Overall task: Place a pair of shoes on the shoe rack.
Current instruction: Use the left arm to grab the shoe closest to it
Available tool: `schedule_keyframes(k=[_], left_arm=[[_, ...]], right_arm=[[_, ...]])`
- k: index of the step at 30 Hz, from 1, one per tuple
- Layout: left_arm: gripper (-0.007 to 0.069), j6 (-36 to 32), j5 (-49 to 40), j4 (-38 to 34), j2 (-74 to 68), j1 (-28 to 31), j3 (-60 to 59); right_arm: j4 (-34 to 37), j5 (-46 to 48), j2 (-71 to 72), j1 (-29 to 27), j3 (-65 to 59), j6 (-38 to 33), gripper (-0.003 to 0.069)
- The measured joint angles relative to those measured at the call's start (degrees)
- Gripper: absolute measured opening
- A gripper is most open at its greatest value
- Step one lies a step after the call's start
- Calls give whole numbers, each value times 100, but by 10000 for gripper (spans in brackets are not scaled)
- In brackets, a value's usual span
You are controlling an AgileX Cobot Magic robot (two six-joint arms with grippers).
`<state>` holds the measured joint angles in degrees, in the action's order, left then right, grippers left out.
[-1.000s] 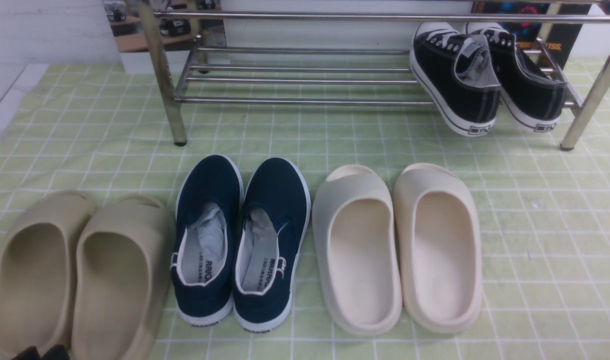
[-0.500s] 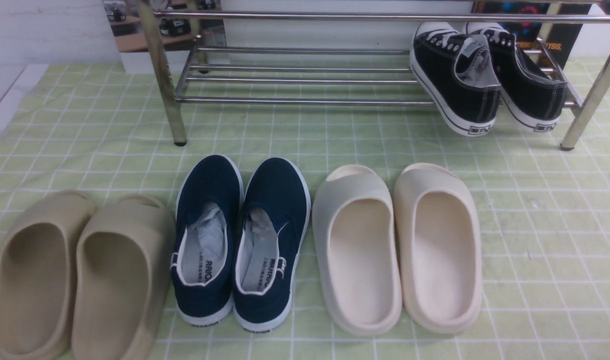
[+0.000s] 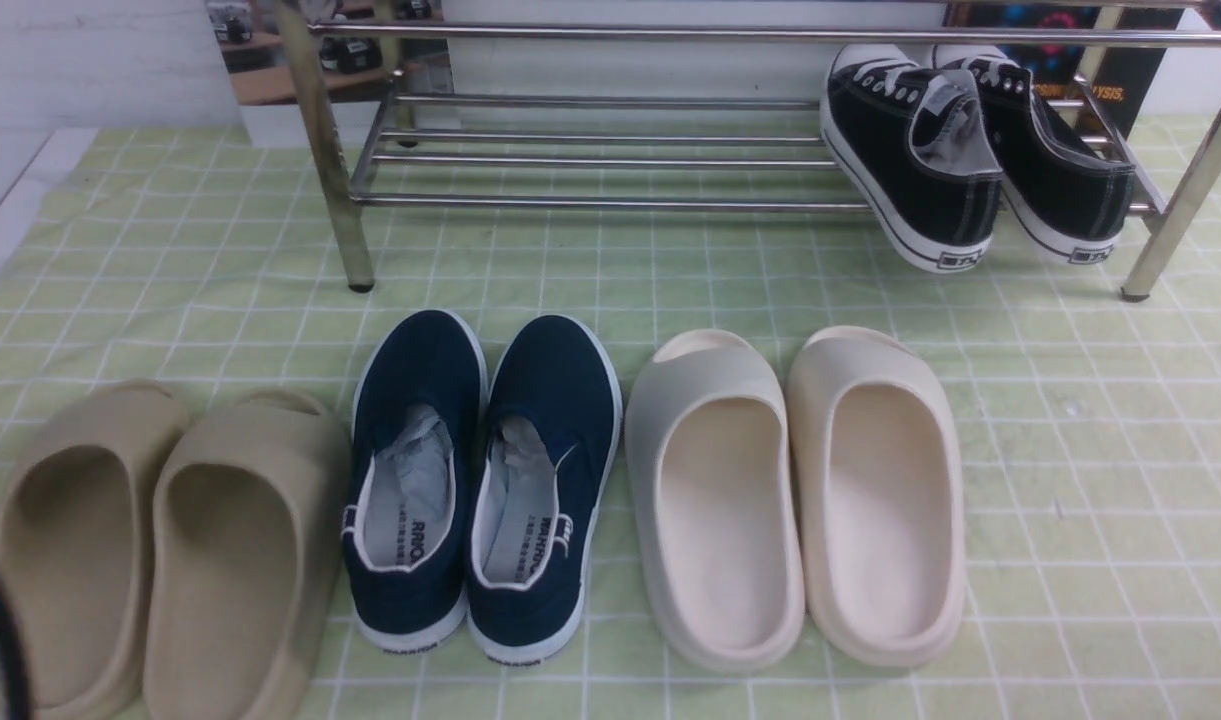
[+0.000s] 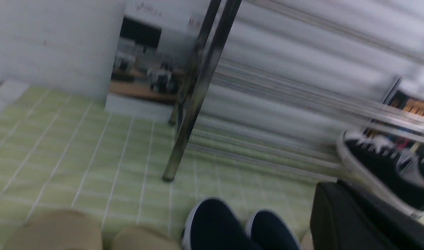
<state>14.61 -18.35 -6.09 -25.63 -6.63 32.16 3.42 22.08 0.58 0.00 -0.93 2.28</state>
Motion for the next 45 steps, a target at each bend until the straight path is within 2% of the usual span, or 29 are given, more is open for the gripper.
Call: schedule_keyframes(k=[2,5,12,14,19,21,25,27,34,35,39,45], left_arm=[[-13,-15,-94,-6,-434,0,12],[-13,-100,-747,-544,-1496,0,281],[-11,-1148,-2889,-1629,-3204,0,1300],[24,-1358,-3277,-1913,-3730,0,1466],[171,-1509,-3309,-1992,-4481,0,1604],[262,-1519,-2953,-1945,-4876,0,1609],[311,-1519,-2368,-1912,-5443,0,1609],[310,-1519,-2211,-1912,-5567,0,1609],[186,-1538,-1677,-1950,-6256,0,1641],[158,-1605,-1631,-2004,-6370,-45,1641],[128,-1810,-1449,-1978,-6450,-300,1645],[39,-1712,-1201,-1712,-6475,-544,1645]], right_arm=[[0,0,0,0,0,0,200],[0,0,0,0,0,0,206],[0,0,0,0,0,0,216],[0,0,0,0,0,0,218],[0,0,0,0,0,0,222],[0,0,0,0,0,0,224],[0,0,0,0,0,0,226],[0,0,0,0,0,0,226],[10,0,0,0,0,0,233],[10,0,0,0,0,0,236],[10,0,0,0,0,6,237],[10,0,0,0,0,17,237]])
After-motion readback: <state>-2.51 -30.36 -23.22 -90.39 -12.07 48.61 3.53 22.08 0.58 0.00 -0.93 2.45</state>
